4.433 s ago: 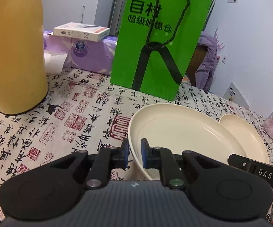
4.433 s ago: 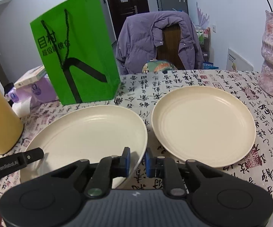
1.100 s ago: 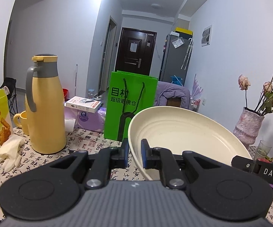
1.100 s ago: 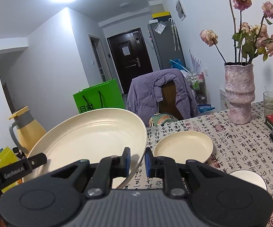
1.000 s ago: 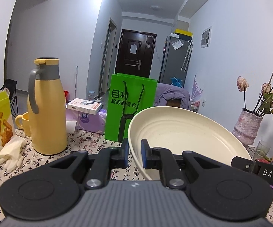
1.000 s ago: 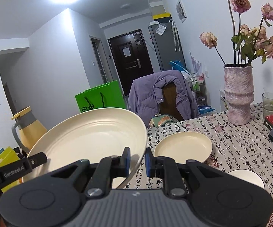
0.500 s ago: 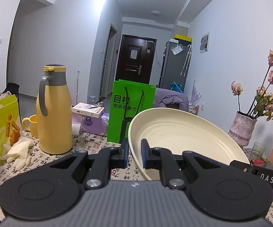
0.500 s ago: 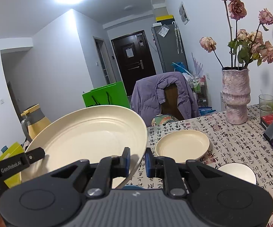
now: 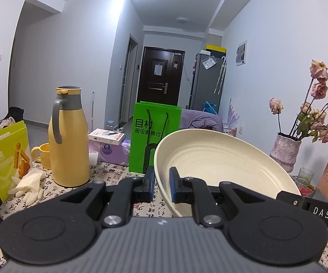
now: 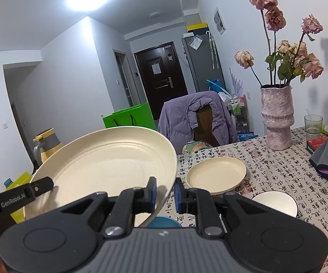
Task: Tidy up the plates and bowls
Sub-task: 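Carry both held cream plates toward the blue bowl and white bowls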
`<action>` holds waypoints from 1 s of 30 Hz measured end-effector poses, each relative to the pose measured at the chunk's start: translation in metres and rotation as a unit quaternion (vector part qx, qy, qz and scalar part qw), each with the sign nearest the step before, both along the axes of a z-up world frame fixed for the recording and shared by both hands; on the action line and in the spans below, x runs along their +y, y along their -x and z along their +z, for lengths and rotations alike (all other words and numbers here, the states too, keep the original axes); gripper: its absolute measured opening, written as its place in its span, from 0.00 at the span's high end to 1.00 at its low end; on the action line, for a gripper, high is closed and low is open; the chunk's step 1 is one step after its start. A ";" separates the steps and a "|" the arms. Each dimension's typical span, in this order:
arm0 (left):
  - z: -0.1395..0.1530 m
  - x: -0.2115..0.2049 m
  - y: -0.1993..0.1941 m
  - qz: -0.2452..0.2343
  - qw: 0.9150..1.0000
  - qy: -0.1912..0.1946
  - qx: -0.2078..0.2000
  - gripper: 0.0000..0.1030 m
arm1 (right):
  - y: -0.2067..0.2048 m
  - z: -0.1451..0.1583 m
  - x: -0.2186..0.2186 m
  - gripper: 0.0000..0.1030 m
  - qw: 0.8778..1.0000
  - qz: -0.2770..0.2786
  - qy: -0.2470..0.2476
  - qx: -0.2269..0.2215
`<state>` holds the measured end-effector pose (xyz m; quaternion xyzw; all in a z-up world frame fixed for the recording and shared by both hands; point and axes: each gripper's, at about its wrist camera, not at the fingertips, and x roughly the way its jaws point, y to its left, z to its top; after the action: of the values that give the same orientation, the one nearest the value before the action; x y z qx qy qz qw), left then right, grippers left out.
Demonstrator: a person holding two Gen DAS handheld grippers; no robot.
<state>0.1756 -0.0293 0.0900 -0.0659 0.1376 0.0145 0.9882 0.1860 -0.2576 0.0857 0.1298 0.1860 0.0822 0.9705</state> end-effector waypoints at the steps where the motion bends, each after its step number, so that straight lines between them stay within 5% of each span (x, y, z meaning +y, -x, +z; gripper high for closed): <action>1: 0.000 -0.001 0.002 -0.001 1.000 -0.002 -0.001 0.88 | 0.002 0.000 0.000 0.85 1.000 0.000 -0.001 0.000; 30: -0.011 -0.035 0.070 -0.024 0.999 -0.044 -0.010 0.86 | 0.070 -0.015 -0.041 0.85 0.999 -0.006 -0.026 -0.021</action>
<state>0.1061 -0.0638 0.0791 -0.0191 0.1288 -0.0036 0.9915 0.1159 -0.2984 0.0706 0.1543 0.1630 0.0835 0.9709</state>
